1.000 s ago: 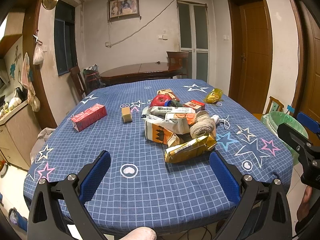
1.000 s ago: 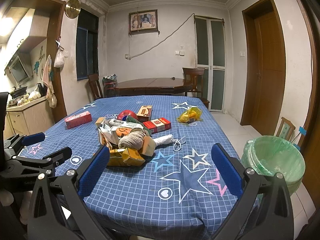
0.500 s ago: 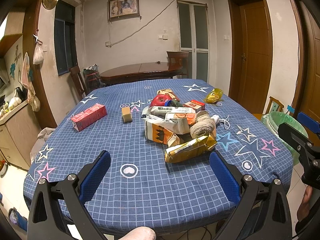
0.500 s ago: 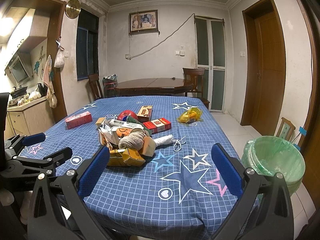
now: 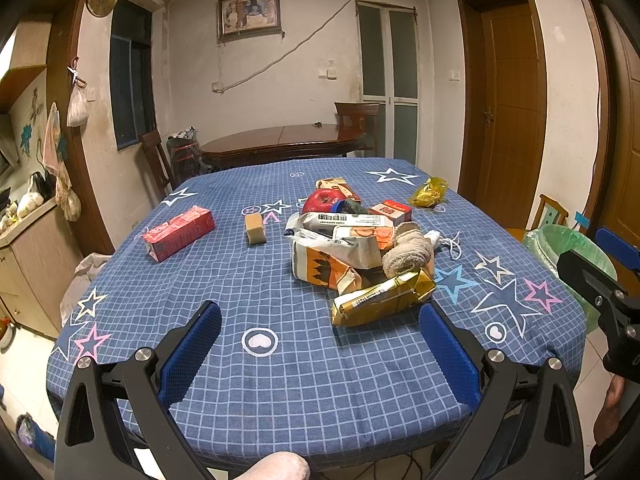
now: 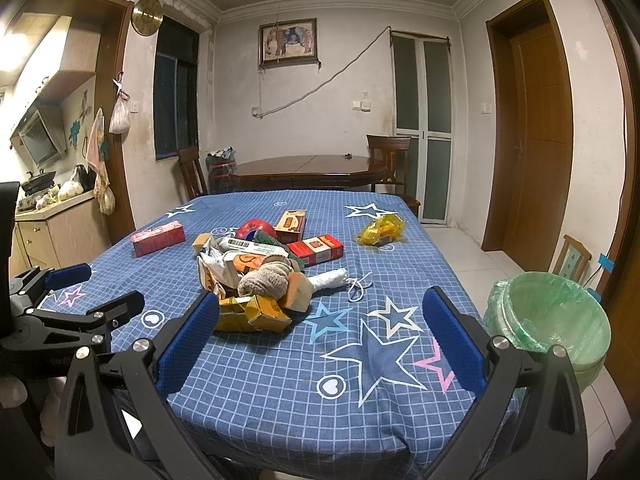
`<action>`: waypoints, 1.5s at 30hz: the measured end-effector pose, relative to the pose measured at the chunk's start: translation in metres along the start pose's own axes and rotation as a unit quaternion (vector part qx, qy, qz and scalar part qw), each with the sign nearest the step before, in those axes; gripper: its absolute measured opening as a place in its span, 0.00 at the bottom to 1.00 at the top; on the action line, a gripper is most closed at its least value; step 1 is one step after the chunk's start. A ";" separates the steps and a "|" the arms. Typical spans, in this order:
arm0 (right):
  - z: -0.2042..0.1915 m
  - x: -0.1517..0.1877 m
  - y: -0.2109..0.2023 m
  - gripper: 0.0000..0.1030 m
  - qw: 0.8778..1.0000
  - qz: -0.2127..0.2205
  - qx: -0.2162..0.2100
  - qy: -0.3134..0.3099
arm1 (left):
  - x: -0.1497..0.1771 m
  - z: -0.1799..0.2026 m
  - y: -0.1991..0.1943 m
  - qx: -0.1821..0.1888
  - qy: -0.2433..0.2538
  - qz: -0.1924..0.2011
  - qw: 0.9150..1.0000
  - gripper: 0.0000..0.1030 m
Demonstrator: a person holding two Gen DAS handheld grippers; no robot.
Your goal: Collect trash
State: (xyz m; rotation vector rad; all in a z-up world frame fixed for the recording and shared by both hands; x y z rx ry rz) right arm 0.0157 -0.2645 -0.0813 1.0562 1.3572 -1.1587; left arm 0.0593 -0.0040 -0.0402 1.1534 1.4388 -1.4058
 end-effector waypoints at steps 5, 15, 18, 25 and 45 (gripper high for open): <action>0.000 0.001 0.001 0.95 1.000 -0.002 -0.002 -0.001 | 0.003 0.000 0.006 0.013 0.003 -0.009 1.000 0.96; 0.007 0.017 0.013 0.95 0.999 -0.036 -0.027 0.005 | 0.036 0.001 0.079 0.143 0.056 -0.127 0.980 0.96; 0.012 0.022 0.019 0.95 0.998 -0.047 -0.031 0.015 | 0.036 0.012 0.099 0.183 0.081 -0.137 0.970 0.95; 0.026 0.036 0.042 0.95 0.987 -0.100 -0.088 0.084 | 0.045 0.044 0.137 0.223 0.140 -0.162 0.951 0.67; 0.017 0.057 0.098 0.74 0.955 -0.180 -0.171 0.164 | 0.059 0.020 0.113 0.285 0.043 -0.171 0.942 0.19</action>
Point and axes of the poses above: each gripper's, at about its wrist camera, not at the fingertips, and y roughly the way its jaws point, z to its right, x to its underside, the point moved 6 cm from there along y, roughly the way its jaws point, and after that the axes turned 14 degrees about z, right-handed, at the moved point
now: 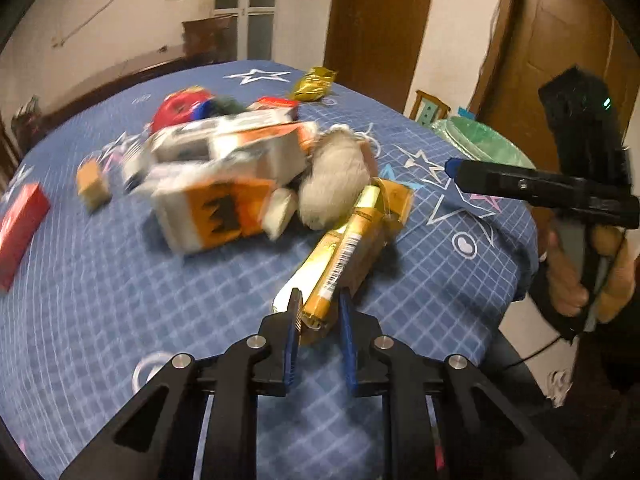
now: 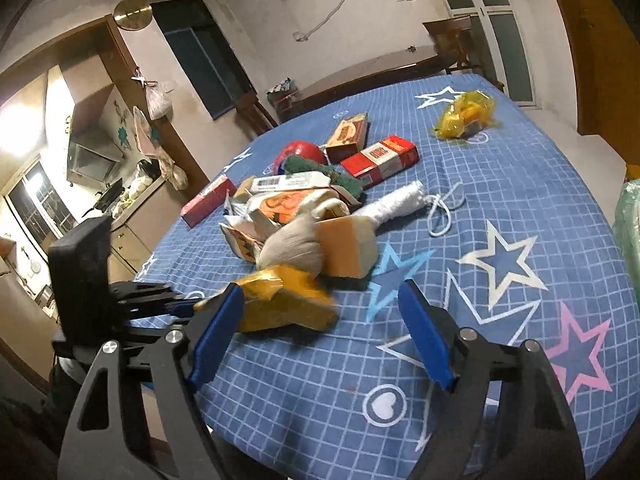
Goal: Collect trash
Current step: 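Grasp the gold snack wrapper with left tool while right tool grasps white rope bundle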
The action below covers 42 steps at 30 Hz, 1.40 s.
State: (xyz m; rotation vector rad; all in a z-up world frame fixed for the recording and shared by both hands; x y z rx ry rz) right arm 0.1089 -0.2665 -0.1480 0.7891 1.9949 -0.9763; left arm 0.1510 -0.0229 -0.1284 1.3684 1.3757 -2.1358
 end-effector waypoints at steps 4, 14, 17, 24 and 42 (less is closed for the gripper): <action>0.003 0.001 0.002 0.74 1.000 -0.003 -0.001 -0.001 | -0.002 -0.007 -0.020 0.010 -0.014 0.027 0.999 0.31; 0.030 -0.030 0.029 0.74 0.999 -0.028 0.009 0.040 | -0.021 0.011 0.012 0.002 0.044 0.000 0.999 0.49; 0.052 -0.041 0.059 0.65 0.995 -0.056 0.017 0.087 | -0.017 0.016 0.023 0.004 0.053 -0.020 0.998 0.45; 0.077 -0.040 0.117 0.43 0.983 -0.115 0.055 0.129 | -0.021 0.022 0.030 -0.001 0.047 -0.024 0.999 0.41; 0.043 -0.082 0.058 0.18 0.997 0.031 0.066 -0.011 | -0.035 0.032 -0.006 -0.044 0.005 0.066 0.997 0.11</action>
Point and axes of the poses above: each gripper's, at about its wrist camera, not at the fingertips, and y roughly the way its jaws point, z to its right, x to its underside, the point moved 6 cm from there along y, roughly the way its jaws point, and after that the axes turned 14 degrees about z, right-handed, at the moved point
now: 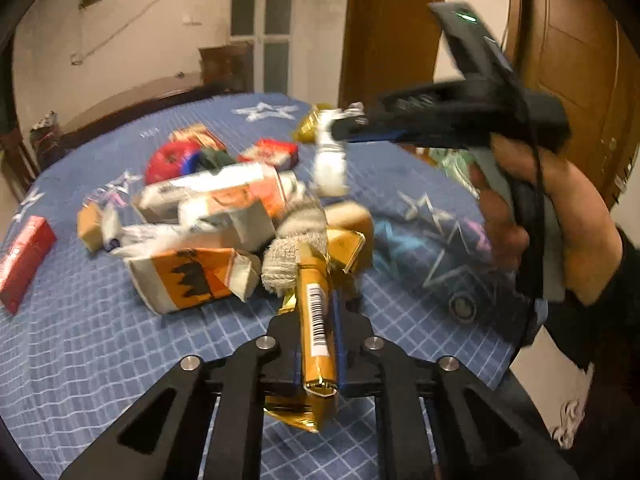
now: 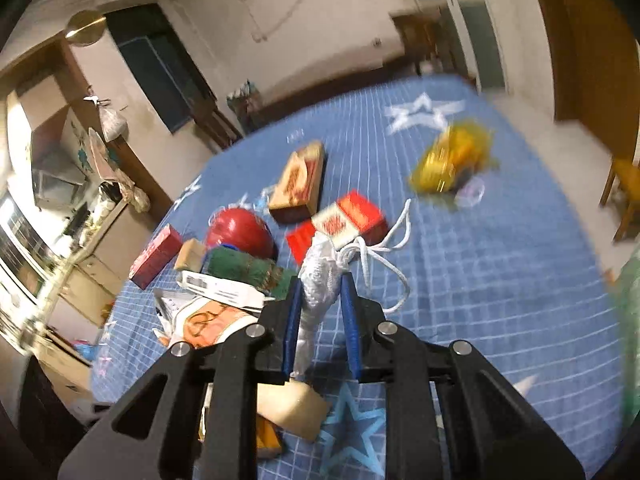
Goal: Collect trash
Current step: 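Grasp the gold snack wrapper with left tool while right tool grasps white rope bundle, then carry the gold wrapper and white bundle over the green bin with both tools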
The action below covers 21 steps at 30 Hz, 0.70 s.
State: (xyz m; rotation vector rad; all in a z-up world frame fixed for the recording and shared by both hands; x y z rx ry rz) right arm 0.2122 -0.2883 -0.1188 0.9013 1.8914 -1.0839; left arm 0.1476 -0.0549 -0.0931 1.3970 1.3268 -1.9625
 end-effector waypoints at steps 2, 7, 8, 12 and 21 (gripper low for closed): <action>-0.008 -0.010 -0.015 0.18 0.999 0.031 0.010 -0.031 | -0.007 -0.002 -0.010 -0.005 -0.009 0.016 1.000 0.11; -0.029 -0.036 -0.046 0.18 0.991 0.087 0.026 -0.094 | -0.025 -0.007 -0.033 -0.024 -0.023 0.056 0.998 0.11; -0.032 -0.040 -0.052 0.18 0.989 0.096 0.030 -0.105 | -0.028 -0.008 -0.035 -0.028 -0.024 0.064 0.997 0.11; -0.036 -0.048 -0.065 0.18 0.986 0.109 0.036 -0.123 | -0.055 -0.009 -0.053 -0.053 -0.022 0.103 0.993 0.11; -0.037 -0.054 -0.097 0.18 0.980 0.127 0.051 -0.146 | -0.104 0.005 -0.050 -0.048 -0.020 0.143 0.988 0.11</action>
Point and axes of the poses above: each gripper's, at about its wrist camera, not at the fingertips, and y roughly the way its jaws point, z to its right, x to its underside, the point moved 6 cm from there along y, roughly the way its jaws point, and after that the axes turned 14 degrees about z, right-handed, at the moved point
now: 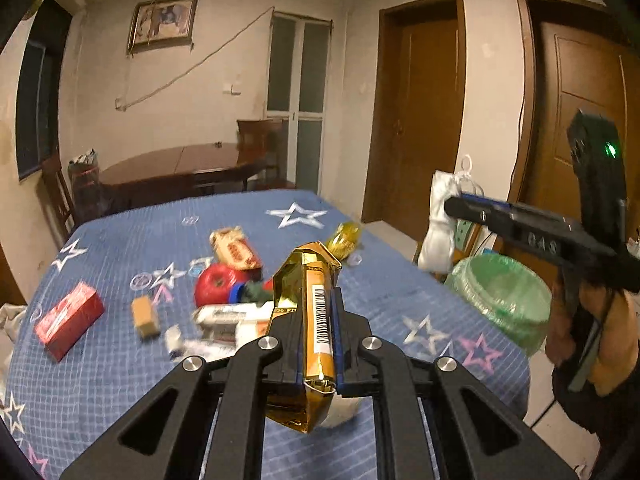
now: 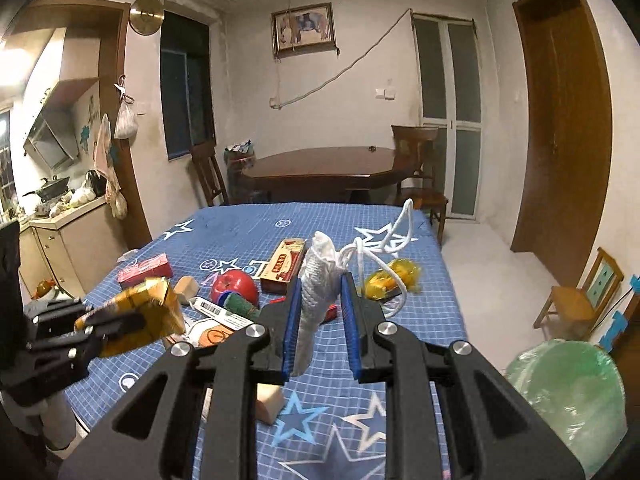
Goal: Collect trash
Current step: 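Carry the gold wrapper and white bundle over the green bin with both tools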
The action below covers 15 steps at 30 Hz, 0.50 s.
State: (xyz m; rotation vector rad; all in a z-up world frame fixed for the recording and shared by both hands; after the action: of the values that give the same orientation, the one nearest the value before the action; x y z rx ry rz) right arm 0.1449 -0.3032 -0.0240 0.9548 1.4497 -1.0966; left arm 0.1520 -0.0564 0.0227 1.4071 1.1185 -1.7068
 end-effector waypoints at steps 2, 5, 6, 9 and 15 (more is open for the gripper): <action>0.006 -0.005 -0.008 0.18 1.000 0.003 0.007 -0.005 | -0.009 0.012 0.008 0.006 -0.001 0.012 1.000 0.11; 0.018 -0.013 -0.017 0.18 1.000 0.006 0.023 -0.012 | -0.023 0.031 0.022 0.019 -0.006 0.026 0.999 0.11; 0.024 -0.015 -0.022 0.18 0.999 0.006 0.031 -0.014 | -0.029 0.040 0.028 0.027 -0.008 0.031 0.999 0.11; 0.044 -0.020 -0.034 0.18 0.998 0.005 0.055 -0.019 | -0.039 0.072 0.047 0.054 -0.002 0.036 0.998 0.11; 0.086 -0.027 -0.057 0.18 0.994 -0.001 0.105 -0.022 | -0.050 0.144 0.088 0.116 0.007 0.036 0.993 0.11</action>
State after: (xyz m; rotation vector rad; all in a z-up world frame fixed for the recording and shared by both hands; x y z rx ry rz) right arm 0.1167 -0.4011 0.0069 1.0695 1.3188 -1.2823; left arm 0.1793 -0.2253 0.0623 1.5830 0.8861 -1.8223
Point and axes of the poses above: each gripper's, at about its wrist camera, not at the fingertips, and y roughly the way its jaws point, z to its right, x to its underside, the point moved 6 cm from there along y, roughly the way its jaws point, and after that the axes turned 14 degrees about z, right-handed, at the moved point
